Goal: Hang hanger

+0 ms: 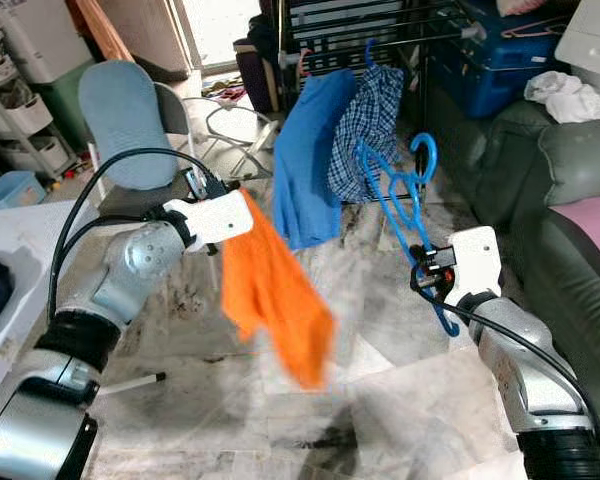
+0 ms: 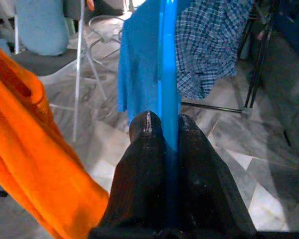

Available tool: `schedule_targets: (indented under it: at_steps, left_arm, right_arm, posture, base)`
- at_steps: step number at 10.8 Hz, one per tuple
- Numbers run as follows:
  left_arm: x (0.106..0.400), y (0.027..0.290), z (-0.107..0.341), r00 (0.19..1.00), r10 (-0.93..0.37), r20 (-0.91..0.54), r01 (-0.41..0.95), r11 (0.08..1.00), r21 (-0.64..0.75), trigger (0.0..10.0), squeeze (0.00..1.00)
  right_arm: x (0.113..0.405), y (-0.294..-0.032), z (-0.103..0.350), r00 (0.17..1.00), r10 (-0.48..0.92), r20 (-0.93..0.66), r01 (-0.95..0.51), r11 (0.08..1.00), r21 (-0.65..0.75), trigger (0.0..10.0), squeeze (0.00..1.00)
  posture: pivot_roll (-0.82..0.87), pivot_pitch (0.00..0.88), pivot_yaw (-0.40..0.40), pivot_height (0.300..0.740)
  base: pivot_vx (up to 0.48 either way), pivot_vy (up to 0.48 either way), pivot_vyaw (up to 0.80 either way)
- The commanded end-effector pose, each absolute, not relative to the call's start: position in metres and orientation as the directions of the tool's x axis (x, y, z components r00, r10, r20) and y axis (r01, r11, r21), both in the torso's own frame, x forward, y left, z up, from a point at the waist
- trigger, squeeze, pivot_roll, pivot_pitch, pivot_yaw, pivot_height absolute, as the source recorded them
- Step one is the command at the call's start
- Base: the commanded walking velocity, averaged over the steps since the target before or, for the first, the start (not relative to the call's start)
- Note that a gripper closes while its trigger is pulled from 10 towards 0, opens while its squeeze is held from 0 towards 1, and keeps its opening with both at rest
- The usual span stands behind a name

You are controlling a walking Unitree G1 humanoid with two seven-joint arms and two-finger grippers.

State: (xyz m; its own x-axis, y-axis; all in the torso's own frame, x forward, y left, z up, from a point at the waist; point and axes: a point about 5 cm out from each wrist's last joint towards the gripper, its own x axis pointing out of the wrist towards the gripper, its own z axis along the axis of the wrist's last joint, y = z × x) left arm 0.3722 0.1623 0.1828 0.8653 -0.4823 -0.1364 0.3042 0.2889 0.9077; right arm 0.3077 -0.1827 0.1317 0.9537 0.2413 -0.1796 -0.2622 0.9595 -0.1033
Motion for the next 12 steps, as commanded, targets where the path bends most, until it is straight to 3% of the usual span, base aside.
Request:
schedule_targets:
  at_steps: [1, 3, 6, 10, 12]
  left_arm:
    - [0.378, 0.169, 0.190, 0.877, -0.461, -0.135, 0.263, 0.226, 0.938, 10.0, 0.00]
    - [0.388, 0.177, 0.188, 0.921, -0.368, -0.129, 0.223, 0.224, 0.949, 10.0, 0.00]
    - [0.384, 0.162, 0.210, 0.854, -0.513, 0.081, 0.052, 0.241, 0.969, 10.0, 0.00]
    - [0.384, 0.163, 0.209, 0.841, -0.533, 0.092, 0.052, 0.249, 0.967, 10.0, 0.00]
    - [0.384, 0.165, 0.203, 0.839, -0.540, 0.067, 0.077, 0.241, 0.967, 10.0, 0.00]
  right_arm:
    - [0.307, -0.170, 0.134, 0.938, 0.304, -0.169, -0.325, 0.939, -0.111, 10.0, 0.00]
    - [0.302, -0.163, 0.133, 0.915, 0.362, -0.177, -0.382, 0.919, -0.098, 10.0, 0.00]
    - [0.291, -0.153, 0.131, 0.838, 0.507, -0.201, -0.520, 0.854, -0.016, 10.0, 0.00]
    - [0.273, -0.150, 0.132, 0.688, 0.681, -0.250, -0.690, 0.721, 0.066, 10.0, 0.00]
    - [0.278, -0.166, 0.136, 0.719, 0.640, -0.272, -0.660, 0.751, 0.021, 10.0, 0.00]
  posture:
    - [-0.13, 0.000, 0.150, 0.740]
    - [-0.13, 0.000, 0.162, 0.740]
    - [-0.14, 0.006, 0.174, 0.740]
    - [-0.14, 0.010, 0.174, 0.740]
    - [-0.14, 0.009, 0.172, 0.740]
  base:
    - [0.000, 0.000, 0.00]
    - [0.000, 0.000, 0.00]
    - [0.000, 0.000, 0.00]
    - [0.000, 0.000, 0.00]
    - [0.000, 0.000, 0.00]
